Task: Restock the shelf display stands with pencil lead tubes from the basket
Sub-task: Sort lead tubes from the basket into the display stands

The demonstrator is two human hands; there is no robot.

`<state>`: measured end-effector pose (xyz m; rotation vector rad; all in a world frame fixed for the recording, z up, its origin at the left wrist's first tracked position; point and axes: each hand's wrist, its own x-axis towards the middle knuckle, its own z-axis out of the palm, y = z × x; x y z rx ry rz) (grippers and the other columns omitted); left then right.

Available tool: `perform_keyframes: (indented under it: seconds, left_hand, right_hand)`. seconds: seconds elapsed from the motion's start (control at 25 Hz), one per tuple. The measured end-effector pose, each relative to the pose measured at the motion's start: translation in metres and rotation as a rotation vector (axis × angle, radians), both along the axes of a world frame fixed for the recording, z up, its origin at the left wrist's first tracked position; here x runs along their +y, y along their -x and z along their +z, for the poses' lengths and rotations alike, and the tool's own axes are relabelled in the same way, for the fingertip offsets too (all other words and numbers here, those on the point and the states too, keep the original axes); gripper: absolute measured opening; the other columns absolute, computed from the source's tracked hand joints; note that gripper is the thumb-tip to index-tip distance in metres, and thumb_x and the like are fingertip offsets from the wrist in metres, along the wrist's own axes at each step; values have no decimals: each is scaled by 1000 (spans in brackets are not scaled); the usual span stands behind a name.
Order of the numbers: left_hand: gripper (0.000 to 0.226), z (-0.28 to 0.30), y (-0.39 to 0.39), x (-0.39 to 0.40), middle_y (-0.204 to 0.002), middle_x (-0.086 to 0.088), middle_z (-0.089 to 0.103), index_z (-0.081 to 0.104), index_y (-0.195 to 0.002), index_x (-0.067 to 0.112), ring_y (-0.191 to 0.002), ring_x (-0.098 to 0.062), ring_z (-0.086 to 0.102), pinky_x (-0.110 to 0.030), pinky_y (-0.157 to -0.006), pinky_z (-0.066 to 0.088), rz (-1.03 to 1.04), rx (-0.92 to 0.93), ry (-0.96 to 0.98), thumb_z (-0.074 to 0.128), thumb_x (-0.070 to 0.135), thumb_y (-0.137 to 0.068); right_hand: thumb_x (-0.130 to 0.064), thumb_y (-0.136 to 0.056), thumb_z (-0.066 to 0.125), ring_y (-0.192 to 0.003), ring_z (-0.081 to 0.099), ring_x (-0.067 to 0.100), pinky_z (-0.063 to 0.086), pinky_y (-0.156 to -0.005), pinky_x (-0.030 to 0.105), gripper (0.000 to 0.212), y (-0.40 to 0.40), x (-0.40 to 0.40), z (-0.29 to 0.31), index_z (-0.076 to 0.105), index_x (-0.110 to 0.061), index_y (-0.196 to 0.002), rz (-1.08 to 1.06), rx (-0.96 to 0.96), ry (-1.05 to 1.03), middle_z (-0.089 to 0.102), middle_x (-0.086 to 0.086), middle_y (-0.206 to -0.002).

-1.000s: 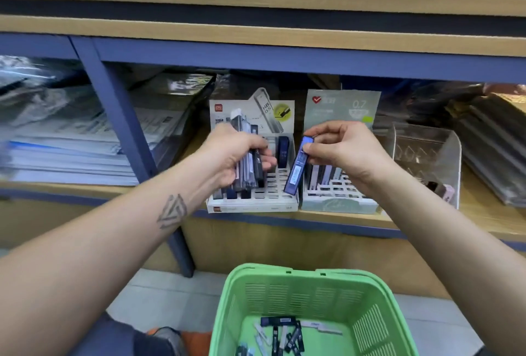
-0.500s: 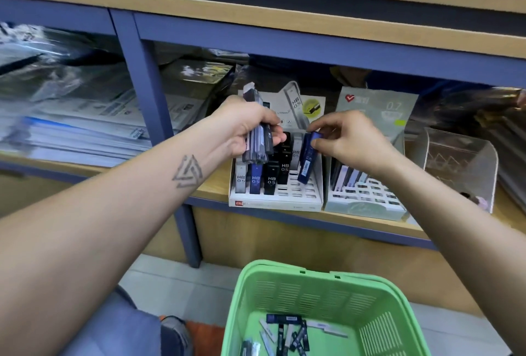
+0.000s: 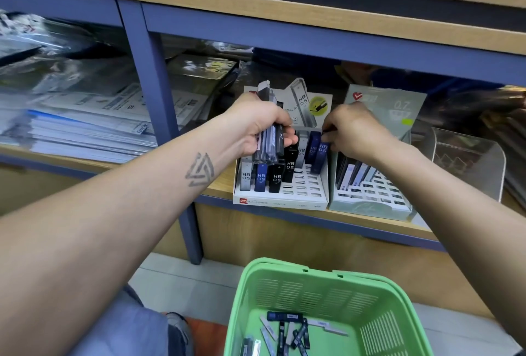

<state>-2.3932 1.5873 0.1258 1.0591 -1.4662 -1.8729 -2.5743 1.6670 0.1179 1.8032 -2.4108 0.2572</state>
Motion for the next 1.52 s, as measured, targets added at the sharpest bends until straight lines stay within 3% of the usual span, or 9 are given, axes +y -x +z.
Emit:
perform_keyframes:
  seconds: [0.32,0.76,1.0,1.32,1.52]
  left_hand:
    - [23,-4,3,-4,-72,-23,68,56,-112,-12,-55,-28,72,-28,-42,54,3,-6,-13,64,-9,-90]
    - [5,-9,12,-5,-61,-19,68,58,-90,-7,-51,-27,71,-27,-40,53,-7,-31,-27,63,-8,-90]
    - [5,-8,12,-6,-63,-19,68,59,-93,-8,-51,-26,71,-26,-40,53,-7,-25,-36,63,-8,-91]
    - [8,-9,14,-7,-61,-20,69,58,-94,-8,-55,-29,73,-28,-42,54,-2,-18,-27,65,-9,-89]
    - [9,-9,12,-6,-60,-20,68,59,-93,-10,-54,-30,73,-28,-42,54,10,-8,-20,65,-10,-88]
  right_hand:
    - [-10,-91,71,-93,63,35,53,-81,34,13,5,-10,-12,74,-9,-104,21,19,40,66,18,-102]
    - [-13,-89,72,-97,64,36,53,-81,35,13,2,-18,-5,75,-11,-102,67,23,-1,67,18,-105]
    - [-11,-89,71,-96,64,37,55,-83,38,11,5,-15,-10,74,-10,-99,35,27,75,69,18,-103]
    - [-15,-88,75,-95,65,32,56,-84,37,9,3,-11,-6,76,-14,-96,61,-26,19,69,14,-102]
    - [-18,-92,72,-97,65,35,55,-82,38,15,3,-12,-17,74,-14,-106,28,44,7,69,15,-106]
